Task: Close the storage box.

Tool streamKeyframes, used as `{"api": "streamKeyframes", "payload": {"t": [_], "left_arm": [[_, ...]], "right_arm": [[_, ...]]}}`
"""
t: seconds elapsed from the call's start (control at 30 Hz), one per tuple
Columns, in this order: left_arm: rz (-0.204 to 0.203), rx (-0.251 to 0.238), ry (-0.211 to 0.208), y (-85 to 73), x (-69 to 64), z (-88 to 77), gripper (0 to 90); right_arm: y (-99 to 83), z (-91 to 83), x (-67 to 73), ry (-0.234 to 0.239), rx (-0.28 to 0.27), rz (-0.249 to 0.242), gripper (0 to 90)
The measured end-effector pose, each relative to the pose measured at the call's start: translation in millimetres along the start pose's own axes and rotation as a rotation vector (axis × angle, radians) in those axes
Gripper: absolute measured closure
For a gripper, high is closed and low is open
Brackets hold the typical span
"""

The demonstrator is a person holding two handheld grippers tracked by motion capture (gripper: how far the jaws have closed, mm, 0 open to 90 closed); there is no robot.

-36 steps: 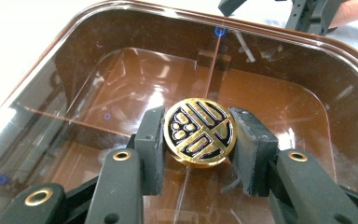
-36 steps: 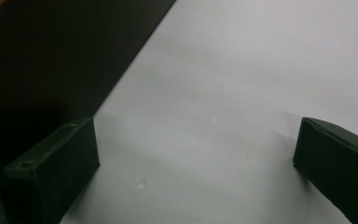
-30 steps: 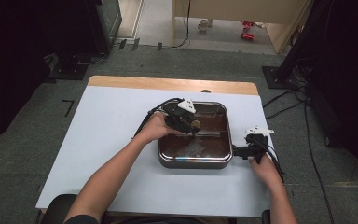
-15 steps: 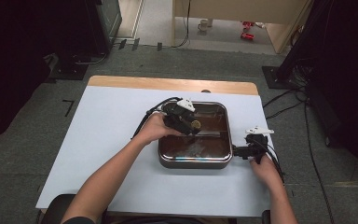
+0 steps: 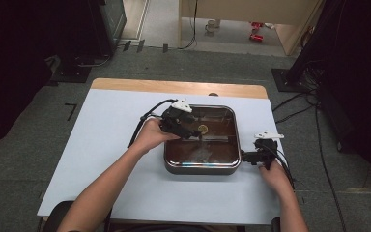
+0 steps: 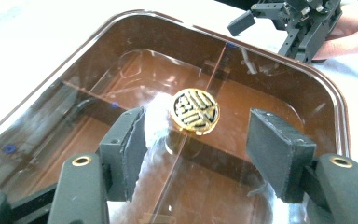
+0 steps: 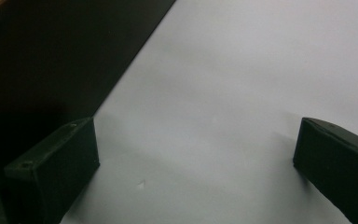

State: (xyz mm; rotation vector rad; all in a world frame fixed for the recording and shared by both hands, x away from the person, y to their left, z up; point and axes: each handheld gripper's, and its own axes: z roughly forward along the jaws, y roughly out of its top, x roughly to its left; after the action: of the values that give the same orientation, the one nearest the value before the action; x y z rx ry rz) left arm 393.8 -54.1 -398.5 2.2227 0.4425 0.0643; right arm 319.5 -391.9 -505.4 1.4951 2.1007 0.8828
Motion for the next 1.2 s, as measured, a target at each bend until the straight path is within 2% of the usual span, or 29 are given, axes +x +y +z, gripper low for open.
{"api": "streamKeyframes", "payload": {"t": [0.07, 0.2, 0.3, 0.53, 0.67, 0.77, 0.97, 1.07, 1.17, 1.2], "left_arm": [[-0.007, -0.006, 0.022, -4.2, -4.4, -5.9, 36.4], [-0.018, 0.003, 0.020, -10.1, -8.4, -11.2, 33.4], [-0.032, 0.010, 0.043, -21.4, -10.2, -19.7, 32.7], [-0.080, -0.051, 0.061, -38.8, -12.4, -36.4, 31.7], [-0.083, -0.074, 0.109, -55.8, -16.5, -48.1, 30.6], [-0.087, -0.076, 0.120, -60.9, -17.6, -52.5, 29.7], [-0.143, -0.107, 0.163, -81.4, -16.3, -73.5, 28.3], [-0.146, -0.106, 0.184, -86.7, -16.7, -77.2, 27.8], [-0.148, -0.089, 0.231, -97.8, -15.9, -82.0, 25.2], [-0.151, -0.091, 0.228, -100.2, -15.3, -83.5, 24.2]], "right_arm": [[0.0, 0.1, 0.0, 0.000, -0.001, -0.001, 0.0], [0.0, -0.1, 0.0, 0.000, 0.001, -0.001, 0.0], [0.0, 0.0, -0.1, 0.000, 0.000, -0.002, 0.0], [0.1, 0.0, -0.2, 0.000, 0.000, -0.002, 0.0], [0.0, 0.0, -0.1, 0.000, 0.000, -0.002, 0.0], [0.1, 0.0, -0.1, 0.000, 0.000, -0.001, 0.0], [0.0, 0.0, -0.1, 0.000, 0.000, -0.002, 0.0], [0.0, 0.0, -0.1, 0.000, 0.000, -0.002, 0.0], [0.1, 0.0, -0.1, 0.000, 0.000, -0.002, 0.0], [0.1, 0.0, -0.2, 0.000, 0.000, -0.002, 0.0]]}}
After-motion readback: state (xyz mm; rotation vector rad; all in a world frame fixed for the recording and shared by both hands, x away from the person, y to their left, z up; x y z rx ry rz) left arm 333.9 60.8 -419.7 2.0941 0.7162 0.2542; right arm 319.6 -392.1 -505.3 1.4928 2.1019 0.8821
